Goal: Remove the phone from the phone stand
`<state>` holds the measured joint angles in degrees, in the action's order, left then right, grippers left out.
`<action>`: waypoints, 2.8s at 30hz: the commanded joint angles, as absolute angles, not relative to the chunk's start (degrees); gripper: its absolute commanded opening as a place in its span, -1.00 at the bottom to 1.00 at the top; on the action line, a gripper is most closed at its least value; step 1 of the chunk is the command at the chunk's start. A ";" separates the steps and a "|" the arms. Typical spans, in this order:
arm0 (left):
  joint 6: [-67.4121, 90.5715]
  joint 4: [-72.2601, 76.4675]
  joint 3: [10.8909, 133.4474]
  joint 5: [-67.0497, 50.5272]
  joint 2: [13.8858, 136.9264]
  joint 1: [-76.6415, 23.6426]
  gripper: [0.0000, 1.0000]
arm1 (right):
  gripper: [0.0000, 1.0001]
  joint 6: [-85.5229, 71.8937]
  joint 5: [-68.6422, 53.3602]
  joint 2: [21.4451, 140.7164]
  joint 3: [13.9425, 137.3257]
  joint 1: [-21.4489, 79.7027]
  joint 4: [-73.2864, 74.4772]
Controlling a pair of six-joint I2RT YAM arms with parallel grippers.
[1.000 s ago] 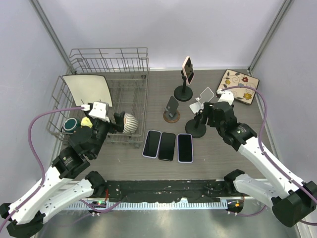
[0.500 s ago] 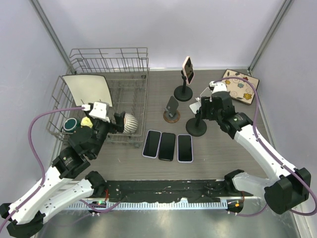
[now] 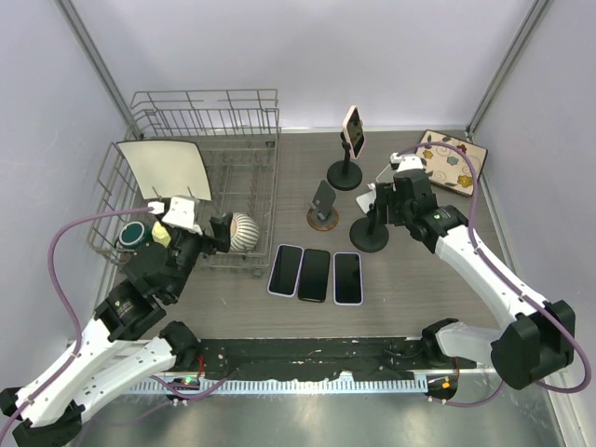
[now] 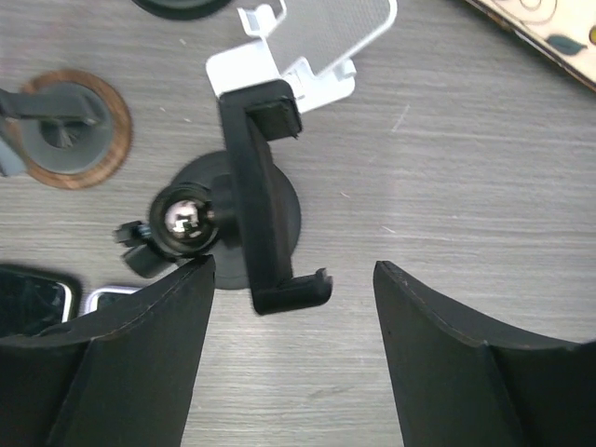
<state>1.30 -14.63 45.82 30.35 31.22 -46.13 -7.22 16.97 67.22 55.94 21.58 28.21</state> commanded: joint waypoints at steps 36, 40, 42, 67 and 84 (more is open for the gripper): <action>3.08 -13.80 44.30 26.63 27.07 -43.07 0.64 | -0.78 -13.53 36.91 70.66 59.59 6.78 24.79; 2.99 -13.54 44.03 26.81 26.72 -43.07 0.64 | -0.79 -15.64 37.27 73.65 60.82 1.68 20.23; 2.99 -13.45 44.03 26.89 26.63 -43.07 0.64 | -0.79 -16.08 36.83 75.84 61.78 -1.47 18.64; 2.90 -13.36 43.68 26.89 27.51 -42.71 0.64 | 0.83 -20.65 32.35 77.80 66.10 -7.03 16.69; 3.25 -13.36 43.59 26.10 28.92 -41.75 0.64 | 0.86 -16.00 -1.33 64.41 67.05 -1.42 3.44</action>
<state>2.76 -14.85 43.68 26.89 28.51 -42.19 -18.59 9.06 58.59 63.77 -5.93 8.12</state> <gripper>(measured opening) 0.819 0.927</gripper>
